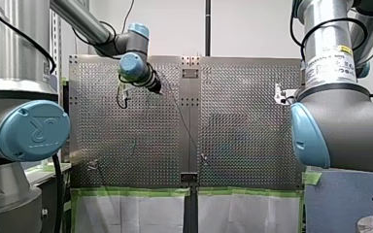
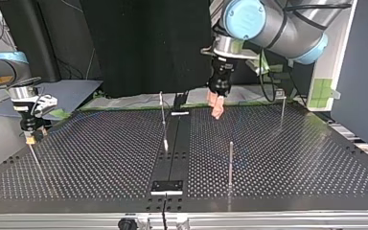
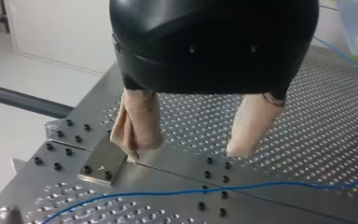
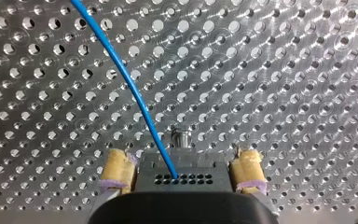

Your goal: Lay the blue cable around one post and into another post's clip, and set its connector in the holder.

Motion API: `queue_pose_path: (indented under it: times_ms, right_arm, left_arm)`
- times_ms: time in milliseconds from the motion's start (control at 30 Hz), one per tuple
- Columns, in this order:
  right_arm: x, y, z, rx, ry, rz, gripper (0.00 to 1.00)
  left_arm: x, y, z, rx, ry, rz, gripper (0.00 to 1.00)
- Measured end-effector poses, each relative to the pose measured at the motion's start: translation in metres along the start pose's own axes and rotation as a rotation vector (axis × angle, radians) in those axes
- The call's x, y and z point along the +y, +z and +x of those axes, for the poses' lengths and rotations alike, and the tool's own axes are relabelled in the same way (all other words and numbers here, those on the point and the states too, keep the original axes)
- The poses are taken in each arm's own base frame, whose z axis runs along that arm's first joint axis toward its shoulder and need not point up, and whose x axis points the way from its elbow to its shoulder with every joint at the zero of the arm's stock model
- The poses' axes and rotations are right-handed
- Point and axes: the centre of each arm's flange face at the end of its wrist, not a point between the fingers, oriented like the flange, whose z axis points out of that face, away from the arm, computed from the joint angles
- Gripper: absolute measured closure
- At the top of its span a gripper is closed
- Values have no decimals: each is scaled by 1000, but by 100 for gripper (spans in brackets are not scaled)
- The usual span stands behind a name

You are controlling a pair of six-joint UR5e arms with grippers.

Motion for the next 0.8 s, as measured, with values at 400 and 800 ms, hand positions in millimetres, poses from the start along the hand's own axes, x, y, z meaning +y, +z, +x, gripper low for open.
queue_pose_path:
  times_ms: [400, 800]
  right_arm:
    - [-5, 1, 0, 1, -2, 7, 1]
    - [-6, 1, 0, 3, -1, 9, 1]
  left_arm:
    - [5, -12, 35, 2, 58, 0, 0]
    - [11, -28, 77, 14, 71, 14, 0]
